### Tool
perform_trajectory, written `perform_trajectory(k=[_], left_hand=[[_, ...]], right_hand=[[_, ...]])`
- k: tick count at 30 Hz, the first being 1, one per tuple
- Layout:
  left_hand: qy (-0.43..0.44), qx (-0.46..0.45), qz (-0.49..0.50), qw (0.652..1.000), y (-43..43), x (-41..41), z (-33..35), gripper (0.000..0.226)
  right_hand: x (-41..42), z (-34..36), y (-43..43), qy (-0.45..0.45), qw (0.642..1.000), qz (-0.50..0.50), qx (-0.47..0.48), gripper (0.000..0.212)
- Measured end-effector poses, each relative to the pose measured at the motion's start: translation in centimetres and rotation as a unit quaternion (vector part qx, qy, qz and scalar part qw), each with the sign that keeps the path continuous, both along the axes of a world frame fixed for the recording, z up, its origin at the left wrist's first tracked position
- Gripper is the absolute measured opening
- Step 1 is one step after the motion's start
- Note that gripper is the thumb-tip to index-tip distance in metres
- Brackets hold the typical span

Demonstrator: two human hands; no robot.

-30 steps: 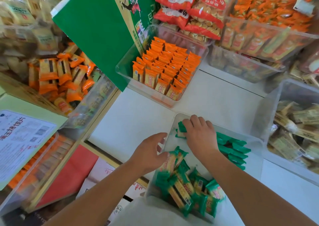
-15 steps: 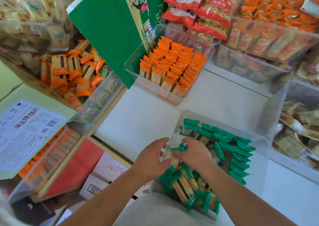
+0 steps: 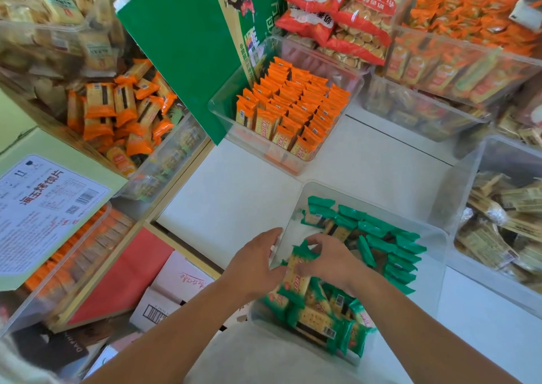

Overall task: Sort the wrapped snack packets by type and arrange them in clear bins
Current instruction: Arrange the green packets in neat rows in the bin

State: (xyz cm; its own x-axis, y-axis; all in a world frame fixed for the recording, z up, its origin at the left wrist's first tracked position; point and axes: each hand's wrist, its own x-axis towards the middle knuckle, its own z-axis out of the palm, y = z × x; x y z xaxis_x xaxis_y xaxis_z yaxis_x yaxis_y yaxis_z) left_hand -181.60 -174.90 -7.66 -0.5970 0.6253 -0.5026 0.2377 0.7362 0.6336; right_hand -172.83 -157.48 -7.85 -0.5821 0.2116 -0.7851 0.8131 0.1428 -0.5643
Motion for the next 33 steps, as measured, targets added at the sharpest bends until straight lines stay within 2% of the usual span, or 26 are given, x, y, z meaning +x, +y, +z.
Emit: perform_trajectory(k=[4, 6, 8, 10, 13, 15, 17, 19, 22, 26, 29, 31, 33], left_hand=[[-0.009, 0.011, -0.012, 1.0, -0.2, 0.0, 0.1, 0.068], [-0.008, 0.011, -0.025, 1.0, -0.6, -0.3, 0.0, 0.073], [0.021, 0.025, -0.039, 0.999, -1.0, -0.4, -0.1, 0.08], [0.094, 0.058, -0.054, 0.992, -1.1, -0.4, 0.3, 0.083], [0.187, 0.126, -0.089, 0.97, -0.2, 0.0, 1.1, 0.072], [0.17, 0.138, -0.118, 0.969, 1.0, 0.7, 1.7, 0.069], [0.105, 0.093, -0.144, 0.98, 2.1, 1.4, 2.0, 0.08], [0.076, 0.041, -0.173, 0.981, 2.7, 1.7, 1.9, 0.093], [0.091, 0.057, -0.177, 0.978, 3.2, 2.5, 1.3, 0.093], [0.127, 0.061, -0.152, 0.978, 3.3, 2.7, 1.4, 0.092], [0.176, 0.037, -0.118, 0.977, 3.1, 1.7, 2.0, 0.073], [0.158, 0.057, -0.099, 0.981, 3.1, 1.6, 2.5, 0.059], [0.149, 0.082, -0.088, 0.982, 3.2, 1.8, 2.9, 0.056]], right_hand=[[1.1, 1.6, 0.1, 0.056, 0.997, -0.035, -0.04, 0.035], [1.9, 2.1, 0.5, 0.073, 0.994, -0.064, -0.051, 0.028], [2.7, 2.3, 1.1, 0.095, 0.989, -0.106, -0.04, 0.027], [3.3, 2.7, 2.0, 0.118, 0.983, -0.141, -0.025, 0.031], [4.1, 3.4, 3.3, 0.133, 0.978, -0.159, 0.004, 0.038], [4.9, 3.8, 3.8, 0.141, 0.974, -0.179, -0.003, 0.039], [5.6, 4.1, 4.1, 0.15, 0.962, -0.225, -0.03, 0.038], [6.3, 4.3, 4.4, 0.153, 0.943, -0.287, -0.071, 0.04], [6.9, 4.4, 4.6, 0.155, 0.925, -0.332, -0.1, 0.041], [7.2, 3.8, 4.8, 0.142, 0.929, -0.333, -0.08, 0.055], [7.4, 3.5, 5.4, 0.143, 0.93, -0.338, -0.034, 0.054], [7.3, 3.7, 5.5, 0.152, 0.929, -0.336, -0.021, 0.049], [7.0, 4.0, 5.4, 0.162, 0.934, -0.317, -0.004, 0.047]])
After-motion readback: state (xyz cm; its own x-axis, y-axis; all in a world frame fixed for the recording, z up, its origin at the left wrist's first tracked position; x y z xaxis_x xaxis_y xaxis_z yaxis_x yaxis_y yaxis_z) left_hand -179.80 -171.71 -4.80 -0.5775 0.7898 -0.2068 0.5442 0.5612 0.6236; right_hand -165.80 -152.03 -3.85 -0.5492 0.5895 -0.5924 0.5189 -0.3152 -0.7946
